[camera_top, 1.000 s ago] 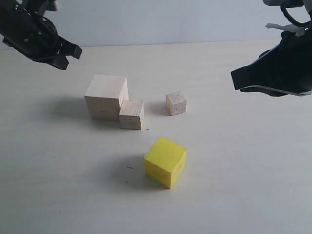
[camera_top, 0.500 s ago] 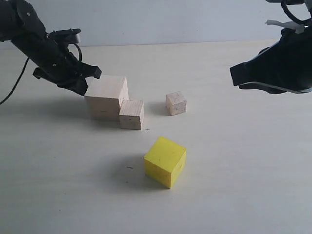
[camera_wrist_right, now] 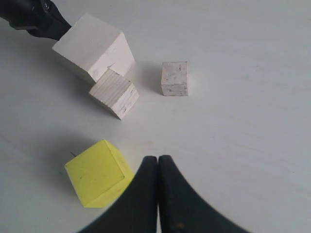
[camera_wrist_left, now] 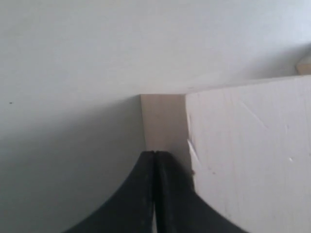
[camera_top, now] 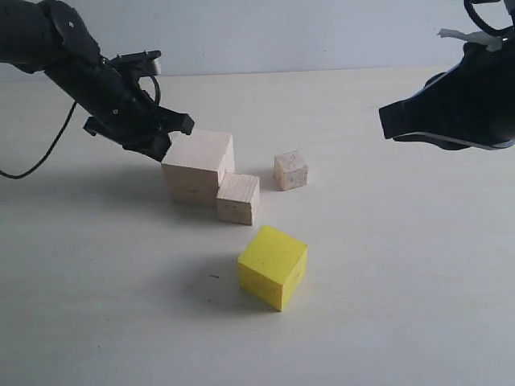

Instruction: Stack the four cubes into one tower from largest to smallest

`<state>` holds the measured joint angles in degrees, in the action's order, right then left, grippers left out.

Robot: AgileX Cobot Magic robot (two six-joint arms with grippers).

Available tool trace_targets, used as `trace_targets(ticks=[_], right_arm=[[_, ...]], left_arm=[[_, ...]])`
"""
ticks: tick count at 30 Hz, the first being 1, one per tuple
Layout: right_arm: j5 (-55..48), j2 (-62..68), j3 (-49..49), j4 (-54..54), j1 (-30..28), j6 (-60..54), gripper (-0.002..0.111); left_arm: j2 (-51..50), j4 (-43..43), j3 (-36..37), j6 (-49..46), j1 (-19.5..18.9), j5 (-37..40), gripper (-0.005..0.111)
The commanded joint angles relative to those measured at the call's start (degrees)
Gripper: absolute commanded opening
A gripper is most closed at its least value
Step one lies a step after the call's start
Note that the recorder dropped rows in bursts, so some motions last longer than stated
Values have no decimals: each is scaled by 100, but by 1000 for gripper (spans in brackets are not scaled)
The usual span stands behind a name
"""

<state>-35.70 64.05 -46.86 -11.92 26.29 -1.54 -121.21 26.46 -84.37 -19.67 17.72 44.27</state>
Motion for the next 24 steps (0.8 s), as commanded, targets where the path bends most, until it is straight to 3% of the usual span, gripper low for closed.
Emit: trace_targets(ticks=[1, 11, 19, 22, 24], right_arm=[[80, 6, -45, 61, 6, -58, 0], [56, 6, -45, 61, 6, -58, 0], [56, 6, -45, 61, 6, -100, 0], [56, 6, -45, 61, 6, -100, 0], [56, 6, -45, 61, 6, -100, 0]], left_arm=[[-15, 111, -21, 265, 197, 99, 0], [-15, 264, 77, 816, 355, 196, 0], [789, -62, 1318, 816, 343, -188, 0], [1365, 543, 1921, 461, 355, -343, 0], [1585, 1562, 2142, -537, 434, -218, 0]])
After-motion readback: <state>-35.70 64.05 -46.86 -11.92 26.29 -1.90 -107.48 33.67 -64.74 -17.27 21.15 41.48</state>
